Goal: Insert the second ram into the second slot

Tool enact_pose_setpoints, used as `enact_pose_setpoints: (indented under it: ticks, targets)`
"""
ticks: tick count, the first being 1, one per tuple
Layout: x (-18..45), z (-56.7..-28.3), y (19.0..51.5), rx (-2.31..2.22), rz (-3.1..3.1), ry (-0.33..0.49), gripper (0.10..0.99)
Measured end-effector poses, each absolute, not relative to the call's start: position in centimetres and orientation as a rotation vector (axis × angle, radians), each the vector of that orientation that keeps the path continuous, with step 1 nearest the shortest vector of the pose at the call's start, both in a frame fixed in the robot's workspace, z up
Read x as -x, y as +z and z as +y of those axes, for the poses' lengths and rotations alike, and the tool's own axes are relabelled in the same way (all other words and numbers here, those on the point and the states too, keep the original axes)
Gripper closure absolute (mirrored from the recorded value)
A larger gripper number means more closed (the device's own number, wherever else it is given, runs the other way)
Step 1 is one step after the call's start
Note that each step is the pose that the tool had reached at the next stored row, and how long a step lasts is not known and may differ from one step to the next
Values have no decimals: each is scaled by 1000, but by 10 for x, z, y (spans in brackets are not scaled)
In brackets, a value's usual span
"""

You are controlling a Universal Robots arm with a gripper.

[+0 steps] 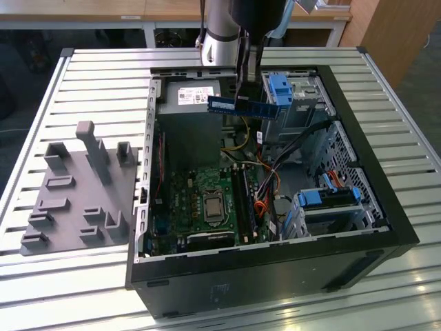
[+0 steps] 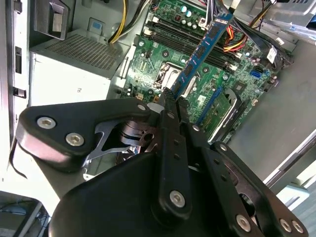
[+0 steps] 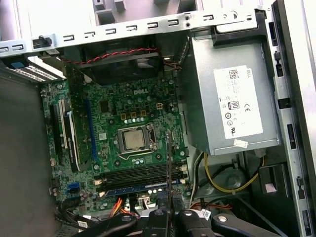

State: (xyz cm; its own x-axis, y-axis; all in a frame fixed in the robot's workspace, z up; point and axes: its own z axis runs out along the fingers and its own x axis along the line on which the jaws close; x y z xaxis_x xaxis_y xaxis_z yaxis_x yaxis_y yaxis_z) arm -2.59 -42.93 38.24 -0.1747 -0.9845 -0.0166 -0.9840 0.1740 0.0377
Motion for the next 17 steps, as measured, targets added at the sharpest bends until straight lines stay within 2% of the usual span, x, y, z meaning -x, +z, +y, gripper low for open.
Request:
enact_pose_setpoints:
  ticks: [17]
  targets:
    - [26,-429,382,-1939,-2457,-62,949]
